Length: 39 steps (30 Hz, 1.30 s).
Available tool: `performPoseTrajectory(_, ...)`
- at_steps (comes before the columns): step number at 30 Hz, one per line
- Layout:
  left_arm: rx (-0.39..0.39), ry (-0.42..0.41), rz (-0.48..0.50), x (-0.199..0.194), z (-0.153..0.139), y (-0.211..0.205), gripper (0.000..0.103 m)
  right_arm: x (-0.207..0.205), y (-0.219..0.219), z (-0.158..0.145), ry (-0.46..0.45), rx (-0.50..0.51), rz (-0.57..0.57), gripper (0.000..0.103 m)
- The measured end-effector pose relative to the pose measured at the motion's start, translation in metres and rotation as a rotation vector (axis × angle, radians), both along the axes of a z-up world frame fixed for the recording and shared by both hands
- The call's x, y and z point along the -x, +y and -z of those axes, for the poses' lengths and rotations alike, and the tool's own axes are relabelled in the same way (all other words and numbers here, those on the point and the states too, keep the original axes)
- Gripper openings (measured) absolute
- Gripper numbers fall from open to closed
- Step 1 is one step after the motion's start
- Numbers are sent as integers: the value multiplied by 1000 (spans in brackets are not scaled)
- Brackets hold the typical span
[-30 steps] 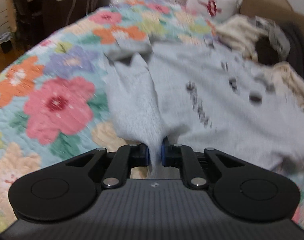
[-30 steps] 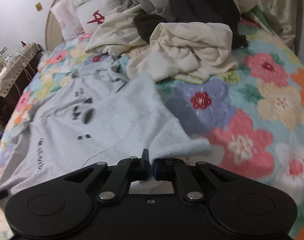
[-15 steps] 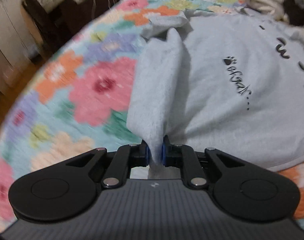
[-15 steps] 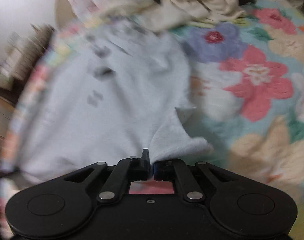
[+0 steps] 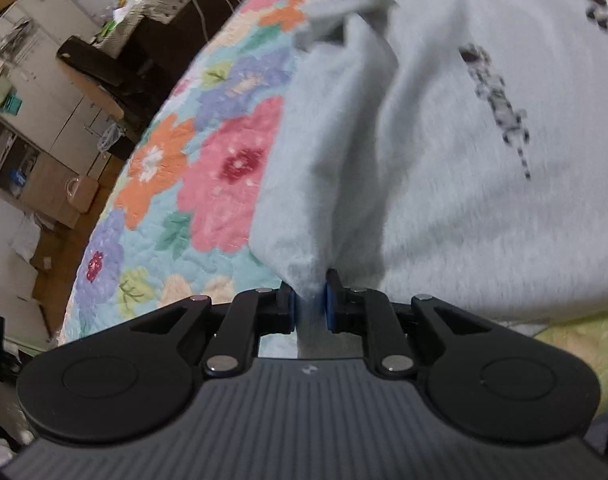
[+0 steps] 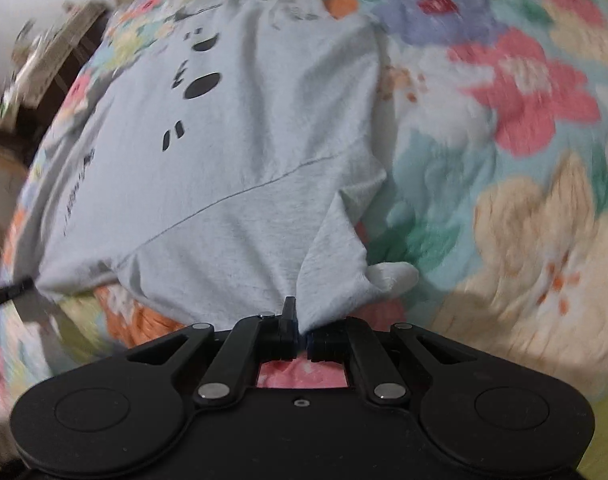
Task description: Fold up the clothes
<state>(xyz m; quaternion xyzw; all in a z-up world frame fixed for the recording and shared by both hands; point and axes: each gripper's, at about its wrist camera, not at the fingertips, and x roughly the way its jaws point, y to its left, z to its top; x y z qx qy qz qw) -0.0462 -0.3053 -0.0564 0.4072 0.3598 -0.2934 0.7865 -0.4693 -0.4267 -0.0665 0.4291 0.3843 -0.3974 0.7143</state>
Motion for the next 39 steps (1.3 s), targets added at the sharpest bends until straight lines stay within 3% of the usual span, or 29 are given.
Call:
performPoseTrajectory(4, 47, 88, -50, -13, -6, 8, 13, -16, 1, -1, 91, 53, -72, 4)
performPoseTrajectory(7, 138, 179, -101, -27, -23, 23, 14, -19, 0, -1, 146, 79, -113, 11)
performPoseTrajectory(9, 176, 217, -126, -34, -30, 31, 15, -14, 0, -5, 159, 93, -107, 22)
performPoseTrajectory(18, 184, 220, -122, -40, -42, 40, 15, -8, -3, -47, 254, 197, -119, 42)
performPoseTrajectory(20, 186, 243, -130, -42, -51, 41, 15, -11, -2, -52, 278, 200, -128, 43)
performPoseTrajectory(23, 215, 228, -67, -38, -79, 40, 15, -25, -5, -64, 295, 223, -138, 43)
performPoseTrajectory(28, 220, 171, 13, -55, -115, 32, 35, -73, -18, -110, 243, 300, -232, 44)
performPoseTrajectory(30, 224, 179, 43, -68, -120, 25, 35, -101, -29, -128, 182, 305, -313, 53)
performPoseTrajectory(33, 240, 265, 121, -87, -118, 12, 35, -153, -53, -142, 123, 274, -439, 54)
performPoseTrajectory(35, 240, 323, 182, -103, -113, 1, 35, -195, -71, -144, 134, 242, -527, 54)
performPoseTrajectory(39, 199, 215, 307, -124, -105, -32, 41, -279, -105, -137, 268, 251, -704, 54)
